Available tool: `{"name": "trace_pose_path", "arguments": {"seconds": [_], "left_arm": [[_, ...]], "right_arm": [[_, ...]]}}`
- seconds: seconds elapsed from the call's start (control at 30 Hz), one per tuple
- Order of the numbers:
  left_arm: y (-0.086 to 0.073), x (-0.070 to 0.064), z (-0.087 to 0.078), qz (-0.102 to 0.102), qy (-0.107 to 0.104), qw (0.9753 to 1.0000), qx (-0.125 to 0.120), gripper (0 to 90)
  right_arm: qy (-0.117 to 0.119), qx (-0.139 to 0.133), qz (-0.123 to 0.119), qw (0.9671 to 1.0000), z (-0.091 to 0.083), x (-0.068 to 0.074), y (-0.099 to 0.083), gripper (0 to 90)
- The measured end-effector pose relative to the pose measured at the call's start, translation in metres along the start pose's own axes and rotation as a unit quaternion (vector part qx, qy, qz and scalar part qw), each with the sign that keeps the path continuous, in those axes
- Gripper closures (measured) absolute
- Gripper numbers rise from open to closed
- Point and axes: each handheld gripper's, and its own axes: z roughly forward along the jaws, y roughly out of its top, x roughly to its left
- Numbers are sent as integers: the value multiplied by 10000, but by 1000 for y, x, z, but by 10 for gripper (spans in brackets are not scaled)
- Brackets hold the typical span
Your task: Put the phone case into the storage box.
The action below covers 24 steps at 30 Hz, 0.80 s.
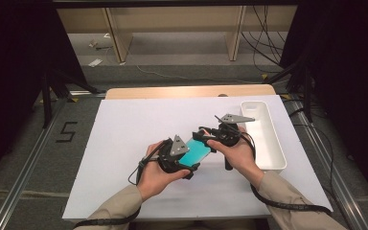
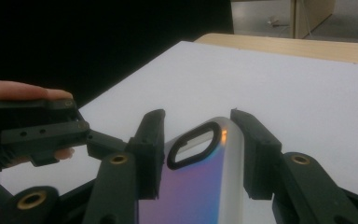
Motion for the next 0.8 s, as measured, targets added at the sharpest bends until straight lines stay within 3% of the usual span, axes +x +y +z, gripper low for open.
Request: {"name": "trace_pose_path", "arguments": {"seconds": [0.37,0.47,0.5,0.6,0.63,0.67,0.7,0.77,0.8], "left_arm": [[-1,-2,2,77,14,10000,17,168],[-1,-3,2,130,43,9999,-21,167],[0,-3,1,213,165,9996,-65,168],[0,-4,2,187,100,9996,-167,167],[1,-4,1,159,113,9995,-243,168],[2,-2,-1,90,76,9992,-386,265],[3,-1,-2,16,36,9992,-398,239],[4,1,-5,-8,133,9986,-513,192],[4,1,-7,-115,88,9986,-504,182]], "right_arm": [[269,-127,403,9987,-5,-3,3,695],[409,-159,481,9979,-7,-1,6,728],[437,-191,479,9977,-8,0,7,737],[574,-272,538,9965,-11,4,10,766],[631,-307,528,9961,-12,5,11,793],[769,-282,501,9954,-13,8,13,803],[557,-235,116,9981,-15,12,15,804],[741,-265,134,9968,-16,16,17,804],[787,-283,57,9965,-17,19,20,804]]}}
